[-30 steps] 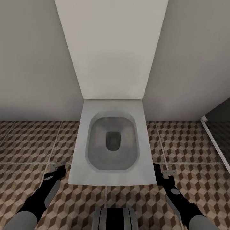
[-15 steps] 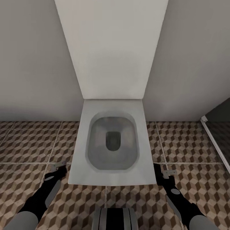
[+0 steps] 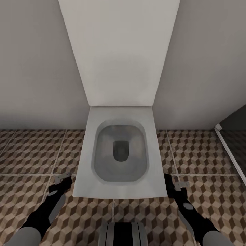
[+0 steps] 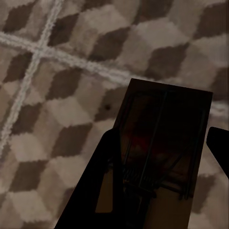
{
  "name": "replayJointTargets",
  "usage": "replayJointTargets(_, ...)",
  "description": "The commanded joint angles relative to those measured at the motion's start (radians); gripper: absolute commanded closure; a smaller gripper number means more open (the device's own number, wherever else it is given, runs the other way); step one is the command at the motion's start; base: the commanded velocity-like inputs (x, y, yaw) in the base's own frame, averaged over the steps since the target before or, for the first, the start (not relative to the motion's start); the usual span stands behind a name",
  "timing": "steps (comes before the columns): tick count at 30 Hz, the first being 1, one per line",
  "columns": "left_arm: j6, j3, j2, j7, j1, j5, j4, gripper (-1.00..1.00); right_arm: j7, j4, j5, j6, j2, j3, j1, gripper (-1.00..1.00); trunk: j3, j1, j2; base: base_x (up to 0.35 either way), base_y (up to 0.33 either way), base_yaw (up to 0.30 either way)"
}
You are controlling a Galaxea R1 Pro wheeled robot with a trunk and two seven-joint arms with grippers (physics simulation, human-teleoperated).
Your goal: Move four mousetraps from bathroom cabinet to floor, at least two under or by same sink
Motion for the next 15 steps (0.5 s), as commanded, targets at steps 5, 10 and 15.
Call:
replayJointTargets(5,-0.004,-0.006,0.006,-0.003,-0.001,0.005,0.002,1.00,-0.009,0.027,-0.010,-0.031,-0.001,0.008,-0.001,1.00,-0.001,0.000,0.000,0.000,0.000,0.000)
replayJointTargets(10,-0.007,-0.005,0.007,-0.004,0.000,0.004,0.003,1.00,-0.019,0.030,-0.009,-0.035,-0.001,0.007,-0.001,1.00,-0.001,0.000,0.000,0.000,0.000,0.000)
replayJointTargets(15,-0.007,-0.005,0.007,-0.003,0.000,0.003,0.003,1.00,-0.057,0.031,-0.008,-0.036,-0.001,0.006,-0.001,1.00,-0.001,0.000,0.000,0.000,0.000,0.000)
